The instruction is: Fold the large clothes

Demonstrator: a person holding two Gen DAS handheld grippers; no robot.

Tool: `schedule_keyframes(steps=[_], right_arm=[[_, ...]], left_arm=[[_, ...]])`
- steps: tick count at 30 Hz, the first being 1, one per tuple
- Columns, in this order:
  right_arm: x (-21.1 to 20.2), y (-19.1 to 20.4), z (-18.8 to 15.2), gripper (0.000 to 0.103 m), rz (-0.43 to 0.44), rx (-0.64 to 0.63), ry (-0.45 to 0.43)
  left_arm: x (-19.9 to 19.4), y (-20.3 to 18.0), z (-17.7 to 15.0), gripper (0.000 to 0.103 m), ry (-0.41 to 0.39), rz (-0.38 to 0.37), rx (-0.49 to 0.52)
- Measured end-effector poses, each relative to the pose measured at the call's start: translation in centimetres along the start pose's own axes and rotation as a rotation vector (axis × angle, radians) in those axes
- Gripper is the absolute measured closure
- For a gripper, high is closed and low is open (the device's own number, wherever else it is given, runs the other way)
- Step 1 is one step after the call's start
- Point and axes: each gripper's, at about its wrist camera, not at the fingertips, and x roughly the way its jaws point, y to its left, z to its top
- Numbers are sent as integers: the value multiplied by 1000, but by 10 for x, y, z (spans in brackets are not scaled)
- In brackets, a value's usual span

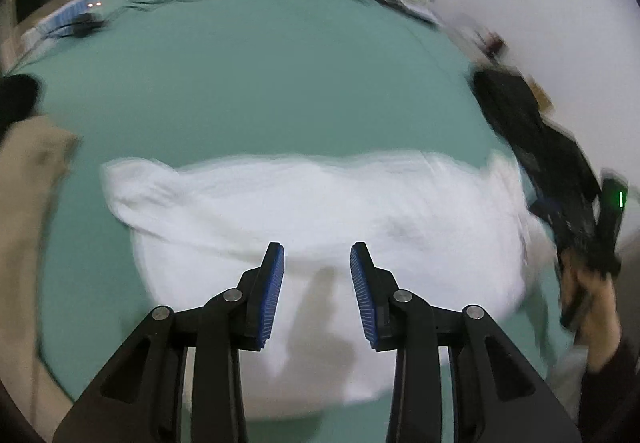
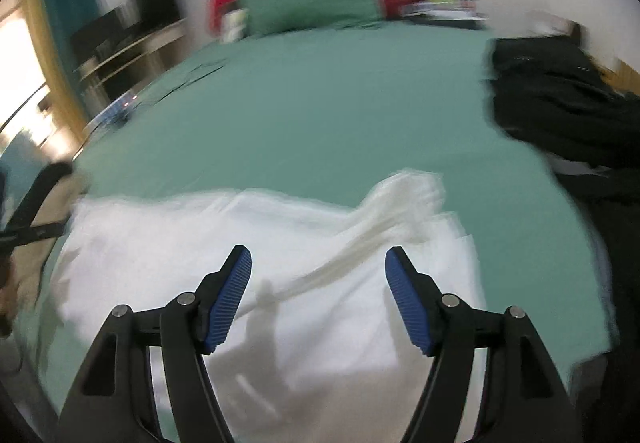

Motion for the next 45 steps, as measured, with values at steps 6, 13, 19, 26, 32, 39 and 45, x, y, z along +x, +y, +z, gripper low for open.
schedule_keyframes(steps=[6, 13, 19, 26, 32, 39, 45], right_arm=[[34, 25, -23, 33, 51, -142, 177], [68, 2, 4, 33, 29, -58, 184], [88, -22, 28, 33, -39, 12, 151], [97, -62, 49, 33, -169, -9, 106], [72, -112, 60, 33, -321, 81, 30], [63, -135, 48, 33, -113, 224, 108], [69, -135, 23, 32, 22, 266, 140]], left_arm=[[36, -32, -12, 66, 82, 99, 67], [62, -47, 23, 66, 58, 225, 116], [87, -40, 62, 66, 15, 261, 89], [103, -17, 96, 66, -31, 318, 54], [94, 29, 113, 66, -51, 370, -77], [33, 86, 69, 66, -104, 416, -221], [38, 104, 34, 66, -42, 393, -190]])
